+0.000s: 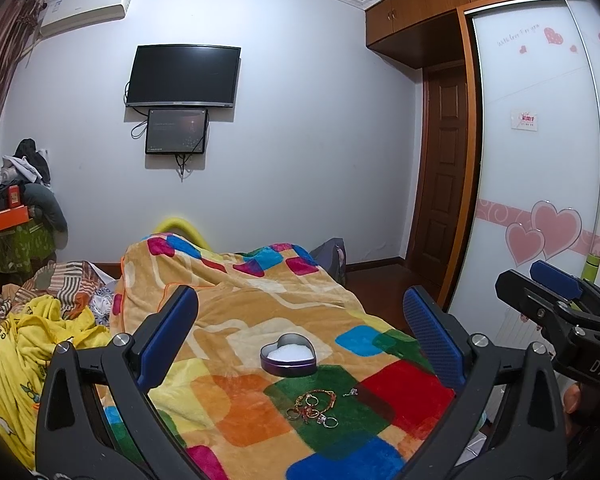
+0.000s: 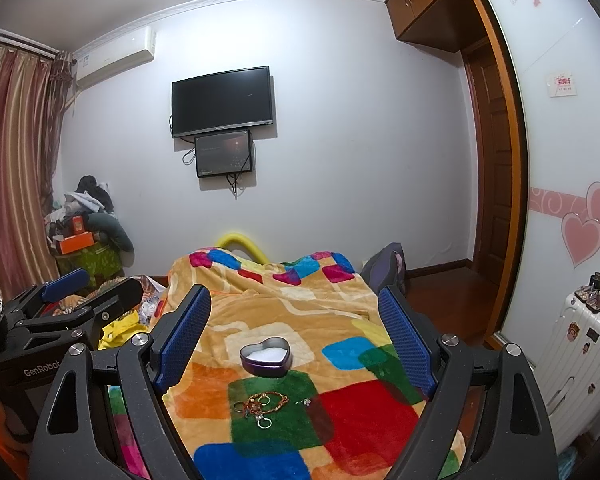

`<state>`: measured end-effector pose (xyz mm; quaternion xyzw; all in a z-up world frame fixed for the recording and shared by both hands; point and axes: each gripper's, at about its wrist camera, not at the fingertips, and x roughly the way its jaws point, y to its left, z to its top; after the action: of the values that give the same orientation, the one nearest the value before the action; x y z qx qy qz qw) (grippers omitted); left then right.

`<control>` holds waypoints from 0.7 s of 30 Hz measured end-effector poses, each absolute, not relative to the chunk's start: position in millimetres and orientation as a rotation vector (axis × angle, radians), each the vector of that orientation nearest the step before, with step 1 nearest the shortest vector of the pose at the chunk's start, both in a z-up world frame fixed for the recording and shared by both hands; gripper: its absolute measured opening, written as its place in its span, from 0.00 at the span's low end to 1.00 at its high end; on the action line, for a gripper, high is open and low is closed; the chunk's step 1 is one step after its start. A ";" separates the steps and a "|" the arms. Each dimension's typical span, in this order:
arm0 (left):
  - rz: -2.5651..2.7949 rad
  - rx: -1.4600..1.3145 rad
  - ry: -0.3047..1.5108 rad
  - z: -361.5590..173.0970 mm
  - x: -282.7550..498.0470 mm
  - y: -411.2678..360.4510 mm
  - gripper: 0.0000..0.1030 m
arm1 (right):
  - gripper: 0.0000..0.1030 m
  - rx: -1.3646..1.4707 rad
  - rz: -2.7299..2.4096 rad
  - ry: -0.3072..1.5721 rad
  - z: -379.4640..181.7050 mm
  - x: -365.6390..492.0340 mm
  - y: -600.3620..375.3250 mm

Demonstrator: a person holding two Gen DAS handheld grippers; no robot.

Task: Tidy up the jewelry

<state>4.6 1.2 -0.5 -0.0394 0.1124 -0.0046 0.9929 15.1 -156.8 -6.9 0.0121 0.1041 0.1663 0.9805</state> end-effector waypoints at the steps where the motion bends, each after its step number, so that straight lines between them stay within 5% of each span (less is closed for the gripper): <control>1: -0.008 -0.080 0.225 -0.6 4.3 1.0 1.00 | 0.81 0.024 0.335 0.210 -7.1 15.0 -156.8; 21: -0.009 -0.083 0.232 -0.3 7.4 2.8 1.00 | 0.81 0.026 0.335 0.209 -6.4 15.5 -157.4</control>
<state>7.4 2.8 -0.3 -0.0412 0.1159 -0.0044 0.9924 15.5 -157.4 -6.4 0.0129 0.1039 0.1666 0.9805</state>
